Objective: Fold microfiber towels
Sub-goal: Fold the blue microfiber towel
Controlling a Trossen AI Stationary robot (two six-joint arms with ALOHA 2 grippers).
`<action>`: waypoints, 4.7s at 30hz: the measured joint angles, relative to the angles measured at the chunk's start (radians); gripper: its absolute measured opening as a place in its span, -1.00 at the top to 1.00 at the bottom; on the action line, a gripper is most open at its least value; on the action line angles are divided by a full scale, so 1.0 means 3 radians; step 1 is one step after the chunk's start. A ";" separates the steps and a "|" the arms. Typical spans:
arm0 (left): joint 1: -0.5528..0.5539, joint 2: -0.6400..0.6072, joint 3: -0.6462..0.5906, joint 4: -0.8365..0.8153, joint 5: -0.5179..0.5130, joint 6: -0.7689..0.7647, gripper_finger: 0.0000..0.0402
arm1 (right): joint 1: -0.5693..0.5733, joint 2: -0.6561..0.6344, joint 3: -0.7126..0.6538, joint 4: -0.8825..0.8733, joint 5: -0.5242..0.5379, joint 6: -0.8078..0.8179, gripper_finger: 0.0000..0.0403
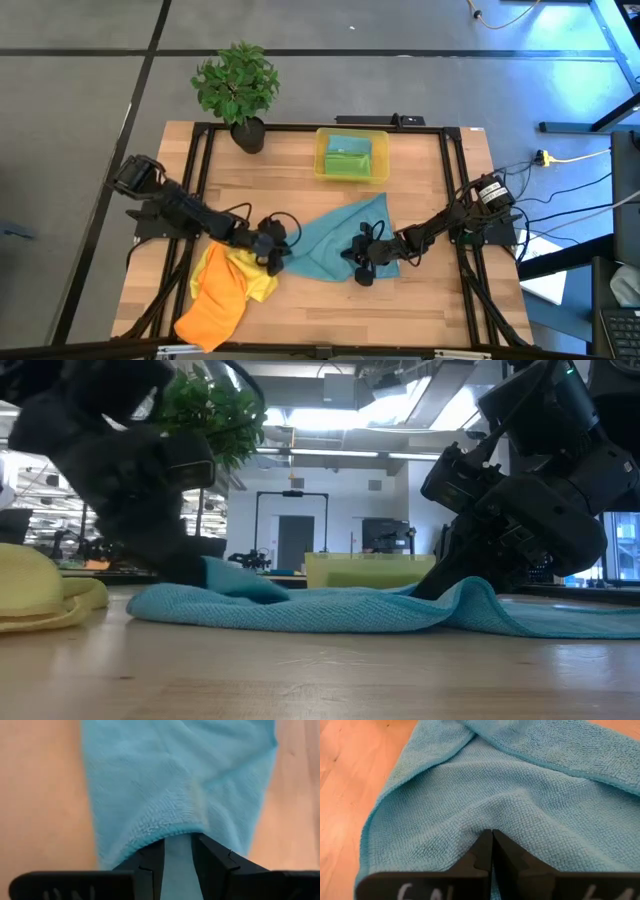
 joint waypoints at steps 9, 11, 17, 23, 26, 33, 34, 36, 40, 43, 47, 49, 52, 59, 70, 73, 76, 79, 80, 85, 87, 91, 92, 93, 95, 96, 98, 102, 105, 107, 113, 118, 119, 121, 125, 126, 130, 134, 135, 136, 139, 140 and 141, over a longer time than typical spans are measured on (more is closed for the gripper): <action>0.0327 0.0000 0.0000 -0.0005 -0.1061 0.0112 0.56 | -0.0004 0.0000 -0.0001 -0.0016 -0.0100 -0.0009 0.92; 0.0398 0.0000 0.0000 -0.0031 -0.1168 0.0090 0.56 | -0.0004 0.0000 -0.0001 -0.0026 -0.0106 -0.0009 0.92; 0.0537 -0.0012 0.0000 -0.0088 -0.1252 -0.0064 0.56 | -0.0004 0.0000 -0.0001 -0.0027 -0.0122 -0.0010 0.92; 0.0635 -0.0141 0.0003 -0.0393 -0.1358 -0.0113 0.56 | -0.0004 0.0003 -0.0004 -0.0030 -0.0134 -0.0005 0.92; 0.0658 -0.0244 0.0003 -0.0710 -0.1471 -0.0244 0.56 | -0.0004 0.0003 -0.0002 -0.0041 -0.0148 0.0019 0.92; 0.0635 -0.0482 0.0000 -0.1005 -0.1195 -0.0262 0.56 | -0.0003 0.0004 -0.0001 -0.0055 -0.0151 0.0067 0.92; 0.0598 -0.0490 0.0001 -0.0896 -0.1013 -0.0141 0.56 | -0.0003 0.0004 -0.0001 -0.0057 -0.0151 0.0067 0.92; 0.0483 -0.0490 0.0003 -0.0773 -0.0735 0.0017 0.56 | -0.0004 0.0004 -0.0001 -0.0058 -0.0151 0.0068 0.92; 0.0159 -0.0389 0.0001 -0.0844 -0.0802 -0.0145 0.56 | -0.0004 0.0004 -0.0001 -0.0062 -0.0151 0.0091 0.92; -0.0005 -0.0300 0.0005 -0.0802 -0.0899 -0.0249 0.56 | -0.0004 0.0004 -0.0001 -0.0062 -0.0150 0.0096 0.92; -0.0092 -0.0162 0.0001 -0.0823 -0.0897 -0.0396 0.56 | -0.0004 0.0006 -0.0001 -0.0060 -0.0150 0.0100 0.92; -0.0113 -0.0108 0.0001 -0.0822 -0.0883 -0.0428 0.56 | -0.0004 0.0006 -0.0003 -0.0060 -0.0149 0.0102 0.92; -0.0114 -0.0069 0.0001 -0.0749 -0.0830 -0.0440 0.56 | -0.0004 0.0006 -0.0003 -0.0061 -0.0149 0.0102 0.92; -0.0270 -0.0065 0.0000 -0.0254 -0.0551 0.0061 0.56 | -0.0004 0.0006 -0.0003 -0.0062 -0.0148 0.0103 0.92; -0.0741 -0.0065 0.0001 0.0136 -0.0089 0.0503 0.56 | -0.0004 0.0006 -0.0004 -0.0074 -0.0147 0.0104 0.92; -0.0879 -0.0065 0.0001 0.0117 0.0002 0.0391 0.56 | -0.0004 0.0006 -0.0004 -0.0075 -0.0146 0.0104 0.92; -0.0968 -0.0065 0.0001 0.0119 -0.0078 0.0375 0.56 | -0.0004 0.0006 -0.0004 -0.0076 -0.0146 0.0103 0.92; -0.1030 -0.0065 0.0001 0.0121 -0.0292 0.0399 0.56 | -0.0001 0.0006 -0.0004 -0.0076 -0.0122 0.0103 0.92; -0.1047 -0.0065 0.0001 0.0121 -0.0360 0.0452 0.56 | -0.0001 0.0006 -0.0004 -0.0076 -0.0122 0.0104 0.92; -0.1094 -0.0065 0.0051 0.0315 -0.0690 0.0926 0.56 | -0.0001 0.0006 -0.0004 -0.0076 -0.0089 0.0100 0.92; -0.1123 -0.0066 0.0209 0.0351 -0.0718 0.1242 0.56 | -0.0001 0.0006 -0.0004 -0.0075 -0.0051 0.0092 0.92; -0.1205 -0.0066 0.0641 0.0045 -0.0721 0.1840 0.56 | -0.0001 0.0006 -0.0004 -0.0075 -0.0048 0.0097 0.92; -0.1204 -0.0067 0.0763 -0.0164 -0.0723 0.1864 0.56 | -0.0001 0.0006 -0.0004 -0.0075 -0.0048 0.0099 0.92; -0.1192 -0.0067 0.0884 -0.0413 -0.0728 0.1855 0.56 | -0.0001 0.0006 -0.0004 -0.0075 -0.0047 0.0100 0.92; -0.1167 -0.0067 0.1132 -0.1037 -0.0732 0.1736 0.56 | -0.0001 0.0006 -0.0004 -0.0075 -0.0046 0.0100 0.92; -0.1154 -0.0058 0.1241 -0.1312 -0.0725 0.1662 0.56 | -0.0001 0.0006 -0.0004 -0.0075 -0.0045 0.0100 0.92; -0.1120 -0.0018 0.1429 -0.1750 -0.0672 0.1584 0.56 | -0.0001 0.0006 -0.0004 -0.0075 -0.0043 0.0099 0.92; -0.1019 0.0003 0.1721 -0.2141 -0.0509 0.1596 0.55 | 0.0000 0.0006 -0.0005 -0.0079 0.0010 0.0092 0.92; -0.0942 0.0003 0.1805 -0.2232 -0.0303 0.1639 0.52 | 0.0000 0.0006 -0.0005 -0.0079 0.0011 0.0093 0.92; -0.0928 0.0004 0.1824 -0.2210 -0.0195 0.1718 0.48 | 0.0000 0.0006 -0.0005 -0.0079 0.0011 0.0093 0.92; -0.0851 0.0266 0.1793 -0.2204 -0.0182 0.1756 0.34 | -0.0001 0.0006 -0.0005 -0.0079 0.0006 0.0094 0.92; -0.0834 0.0539 0.1913 -0.2187 -0.0064 0.1831 0.25 | -0.0001 0.0006 -0.0005 -0.0079 0.0007 0.0093 0.92; -0.0840 0.0579 0.1927 -0.2199 -0.0033 0.1850 0.24 | -0.0001 0.0006 -0.0005 -0.0079 0.0007 0.0093 0.92; -0.0864 0.0633 0.1930 -0.2252 0.0005 0.1841 0.21 | -0.0001 0.0006 -0.0005 -0.0080 0.0006 0.0093 0.92; -0.0913 0.0701 0.1930 -0.2532 0.0048 0.1671 0.16 | -0.0001 0.0006 -0.0005 -0.0080 0.0005 0.0093 0.92; -0.0928 0.0711 0.1930 -0.2610 0.0055 0.1633 0.15 | -0.0001 0.0006 -0.0005 -0.0080 0.0005 0.0093 0.92; -0.0999 0.0716 0.1930 -0.2781 -0.0012 0.1567 0.12 | -0.0003 0.0006 -0.0005 -0.0080 0.0005 0.0093 0.92; -0.1046 0.0716 0.1930 -0.2798 -0.0136 0.1586 0.12 | -0.0003 0.0006 -0.0005 -0.0080 0.0005 0.0093 0.92; -0.1052 0.0716 0.1930 -0.2829 -0.0176 0.1593 0.12 | -0.0003 0.0006 -0.0005 -0.0080 0.0005 0.0093 0.92; -0.1054 0.0716 0.1930 -0.2856 -0.0209 0.1594 0.12 | -0.0003 0.0006 -0.0005 -0.0080 0.0005 0.0093 0.92; -0.1052 0.0716 0.1930 -0.2917 -0.0305 0.1602 0.12 | -0.0003 0.0006 -0.0005 -0.0080 0.0005 0.0093 0.92; -0.1051 0.0716 0.1930 -0.2919 -0.0316 0.1630 0.12 | -0.0003 0.0006 -0.0005 -0.0079 0.0005 0.0093 0.92; -0.1051 0.0716 0.1930 -0.2916 -0.0327 0.1667 0.12 | -0.0003 0.0006 -0.0005 -0.0080 0.0005 0.0093 0.92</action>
